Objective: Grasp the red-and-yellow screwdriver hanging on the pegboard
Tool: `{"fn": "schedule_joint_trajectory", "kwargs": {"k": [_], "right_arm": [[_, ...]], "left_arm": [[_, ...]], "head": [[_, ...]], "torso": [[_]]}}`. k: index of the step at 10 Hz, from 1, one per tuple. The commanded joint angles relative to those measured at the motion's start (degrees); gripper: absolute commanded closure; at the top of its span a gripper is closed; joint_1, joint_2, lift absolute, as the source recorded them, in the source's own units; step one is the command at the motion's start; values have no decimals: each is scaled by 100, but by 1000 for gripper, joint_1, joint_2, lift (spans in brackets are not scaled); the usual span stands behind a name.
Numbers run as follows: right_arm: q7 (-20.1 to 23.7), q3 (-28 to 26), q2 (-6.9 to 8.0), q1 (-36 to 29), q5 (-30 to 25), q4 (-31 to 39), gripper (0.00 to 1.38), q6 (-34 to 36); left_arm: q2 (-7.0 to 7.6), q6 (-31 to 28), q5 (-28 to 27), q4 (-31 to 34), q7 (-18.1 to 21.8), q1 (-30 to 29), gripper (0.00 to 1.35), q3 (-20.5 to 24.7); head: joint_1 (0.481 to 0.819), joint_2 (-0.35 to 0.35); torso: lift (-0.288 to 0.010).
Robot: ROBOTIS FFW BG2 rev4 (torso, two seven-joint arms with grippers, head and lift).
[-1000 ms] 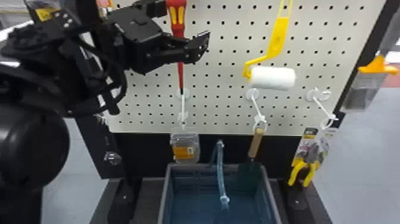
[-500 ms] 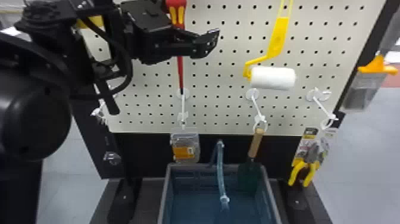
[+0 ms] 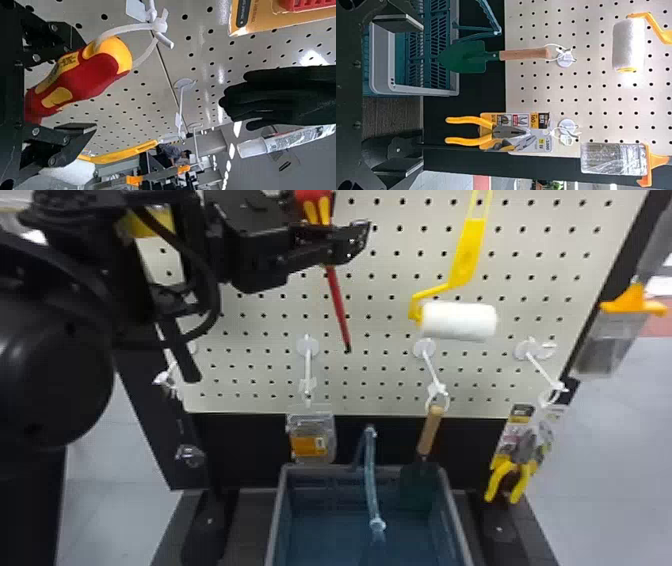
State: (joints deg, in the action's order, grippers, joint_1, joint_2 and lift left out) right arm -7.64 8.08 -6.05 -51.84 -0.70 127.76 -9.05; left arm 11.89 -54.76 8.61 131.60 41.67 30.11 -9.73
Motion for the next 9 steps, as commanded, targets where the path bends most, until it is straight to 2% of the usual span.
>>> {"fn": "schedule_joint_trajectory", "kwargs": {"k": [1,2,9], "right_arm": [[0,0,-1,-12,8,0,111,0],[0,0,-1,-12,8,0,111,0],[0,0,-1,-24,8,-14,111,0]], "left_arm": [[-3,-61,27,10,-1,13,854,7],[6,-61,36,10,-10,1,953,7],[15,-87,18,66,-10,-36,955,-20]], "head": [[549,0],[549,0],[549,0]], "torso": [[-100],[-100],[-100]]}}
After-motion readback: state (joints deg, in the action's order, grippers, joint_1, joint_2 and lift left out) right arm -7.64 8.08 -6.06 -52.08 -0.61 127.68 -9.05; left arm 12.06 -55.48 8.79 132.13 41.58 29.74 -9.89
